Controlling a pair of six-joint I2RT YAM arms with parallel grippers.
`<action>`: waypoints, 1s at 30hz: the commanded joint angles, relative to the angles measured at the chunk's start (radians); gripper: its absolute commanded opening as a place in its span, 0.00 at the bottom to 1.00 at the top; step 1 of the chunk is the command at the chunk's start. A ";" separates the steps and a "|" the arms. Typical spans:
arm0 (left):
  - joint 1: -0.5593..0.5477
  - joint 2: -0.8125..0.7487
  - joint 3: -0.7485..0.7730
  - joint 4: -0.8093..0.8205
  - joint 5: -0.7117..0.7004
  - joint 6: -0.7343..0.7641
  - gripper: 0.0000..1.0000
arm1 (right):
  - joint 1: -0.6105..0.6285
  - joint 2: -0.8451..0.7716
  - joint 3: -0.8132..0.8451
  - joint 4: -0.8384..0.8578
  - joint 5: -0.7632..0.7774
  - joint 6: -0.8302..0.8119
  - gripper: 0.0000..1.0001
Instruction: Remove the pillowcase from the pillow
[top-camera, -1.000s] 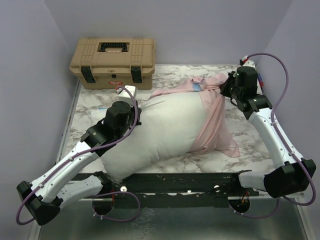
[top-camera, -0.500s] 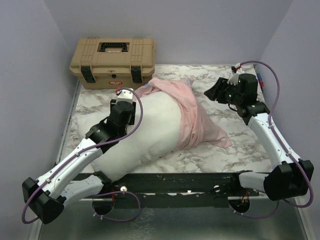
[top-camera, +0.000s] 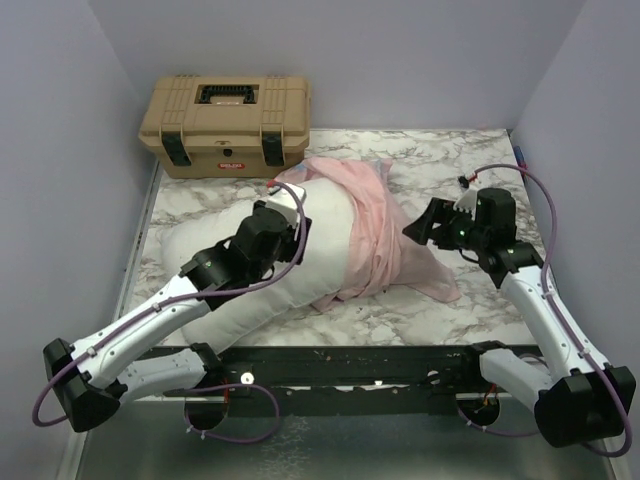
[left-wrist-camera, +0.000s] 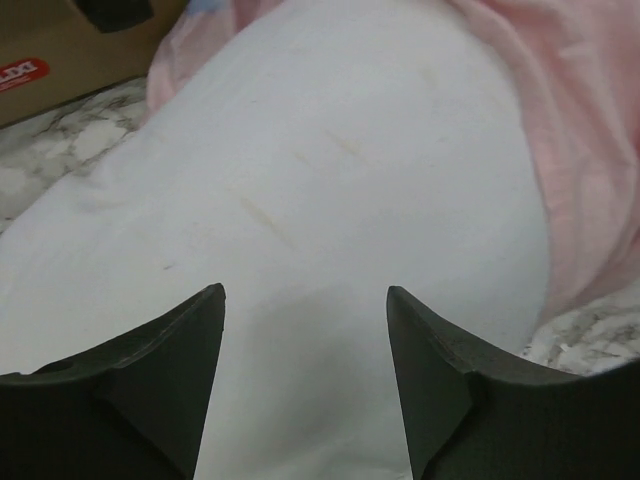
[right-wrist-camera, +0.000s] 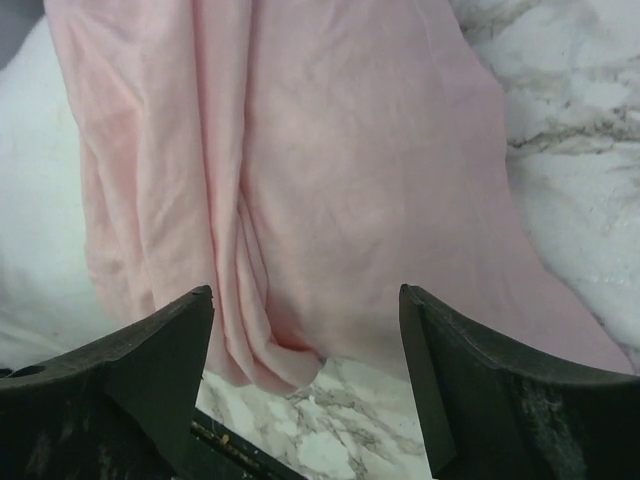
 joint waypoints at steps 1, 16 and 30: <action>-0.164 0.084 0.070 -0.006 -0.035 -0.028 0.67 | -0.002 -0.047 -0.080 -0.054 -0.085 0.001 0.82; -0.296 0.440 0.093 0.006 -0.161 -0.028 0.74 | 0.009 -0.087 -0.196 0.005 -0.294 -0.012 0.89; -0.296 0.493 0.022 0.061 -0.175 -0.055 0.31 | 0.181 0.039 -0.285 0.217 -0.229 0.080 0.92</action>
